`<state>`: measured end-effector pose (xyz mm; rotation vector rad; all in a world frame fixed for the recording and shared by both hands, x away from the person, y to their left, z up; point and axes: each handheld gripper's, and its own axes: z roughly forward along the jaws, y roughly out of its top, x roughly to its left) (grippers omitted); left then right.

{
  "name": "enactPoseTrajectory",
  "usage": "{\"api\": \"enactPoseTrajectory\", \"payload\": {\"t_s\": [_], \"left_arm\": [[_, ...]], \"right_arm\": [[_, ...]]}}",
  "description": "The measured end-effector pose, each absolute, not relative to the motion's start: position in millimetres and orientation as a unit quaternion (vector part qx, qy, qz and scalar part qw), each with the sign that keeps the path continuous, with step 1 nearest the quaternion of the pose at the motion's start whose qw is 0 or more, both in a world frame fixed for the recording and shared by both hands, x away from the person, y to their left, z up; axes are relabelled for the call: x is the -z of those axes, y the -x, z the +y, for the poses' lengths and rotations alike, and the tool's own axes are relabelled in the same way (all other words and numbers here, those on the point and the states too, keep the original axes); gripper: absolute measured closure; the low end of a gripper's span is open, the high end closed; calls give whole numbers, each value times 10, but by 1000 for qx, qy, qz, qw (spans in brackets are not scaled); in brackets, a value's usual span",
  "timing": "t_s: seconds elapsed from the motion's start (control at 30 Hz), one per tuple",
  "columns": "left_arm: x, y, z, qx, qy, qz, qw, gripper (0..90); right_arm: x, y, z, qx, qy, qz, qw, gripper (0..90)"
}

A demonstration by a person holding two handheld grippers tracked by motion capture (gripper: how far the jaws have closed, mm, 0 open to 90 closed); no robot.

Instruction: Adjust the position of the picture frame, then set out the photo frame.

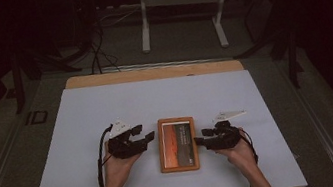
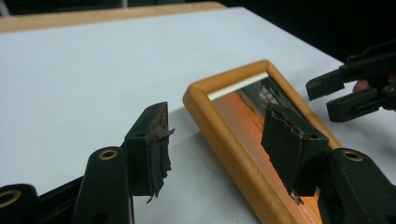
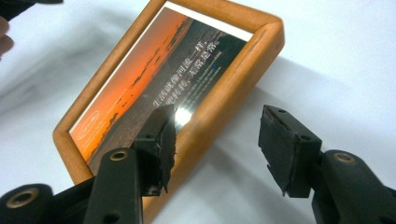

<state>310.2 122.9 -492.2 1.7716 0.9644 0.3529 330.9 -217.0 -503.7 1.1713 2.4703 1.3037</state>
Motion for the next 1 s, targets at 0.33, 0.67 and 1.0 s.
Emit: {"api": "enactPoseTrajectory", "payload": {"t_s": [0.33,0.67,1.0], "left_arm": [[4859,-3007,1176,-154,-747,384,520,428],[4834,-2942,1158,-151,-754,382,513,427],[4841,-2902,1145,-144,-764,376,503,424]], "right_arm": [[4934,-3276,-2141,-426,-371,820,93,444],[4878,-3267,-2049,-424,-358,823,119,573],[4833,-3262,-1872,-411,-309,843,159,766]]}}
